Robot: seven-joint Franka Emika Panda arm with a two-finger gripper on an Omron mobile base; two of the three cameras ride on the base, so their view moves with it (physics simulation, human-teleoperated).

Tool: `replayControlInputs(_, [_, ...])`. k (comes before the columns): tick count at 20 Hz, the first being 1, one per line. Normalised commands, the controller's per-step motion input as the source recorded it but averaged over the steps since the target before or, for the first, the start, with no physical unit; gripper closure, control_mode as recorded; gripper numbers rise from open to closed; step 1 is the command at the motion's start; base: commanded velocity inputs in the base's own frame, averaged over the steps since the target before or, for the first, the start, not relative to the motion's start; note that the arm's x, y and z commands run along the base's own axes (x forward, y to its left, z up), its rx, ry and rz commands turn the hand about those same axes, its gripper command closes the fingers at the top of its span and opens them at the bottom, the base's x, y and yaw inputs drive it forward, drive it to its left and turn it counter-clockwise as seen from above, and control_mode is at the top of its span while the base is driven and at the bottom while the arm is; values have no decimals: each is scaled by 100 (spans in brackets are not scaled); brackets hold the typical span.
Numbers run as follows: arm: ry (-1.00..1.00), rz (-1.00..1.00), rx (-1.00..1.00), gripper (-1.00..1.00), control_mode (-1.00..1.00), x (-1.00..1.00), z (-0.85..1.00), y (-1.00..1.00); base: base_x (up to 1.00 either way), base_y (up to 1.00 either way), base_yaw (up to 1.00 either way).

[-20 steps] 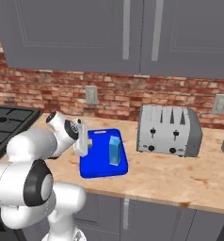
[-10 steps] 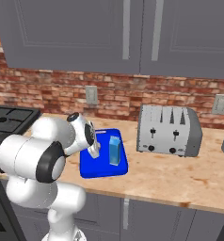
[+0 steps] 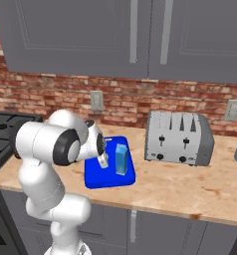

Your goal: Take out the milk from the fridge and place it on the tray on the counter. Then take the sugar cube near the tray and place it in the tray.

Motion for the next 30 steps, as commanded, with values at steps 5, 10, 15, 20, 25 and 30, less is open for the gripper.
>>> replayControlInputs(5, [6, 0, 8, 100, -100, 15, -38, 1, 0, 0, 0])
replayControlInputs(10, [0, 0, 5, -100, -100, 0, -46, 14, 0, 0, 0])
replayControlInputs(15, [-1, 0, 0, -100, -100, -2, 9, 9, 0, 0, 0])
replayControlInputs(20, [0, 0, 0, -100, -100, -14, 23, 13, 0, 0, 0])
replayControlInputs(25, [-9, 0, -4, -100, -100, -27, 7, 20, 0, 0, 0])
replayControlInputs(30, [-25, 0, -11, -100, -100, -69, 27, 29, 0, 0, 0])
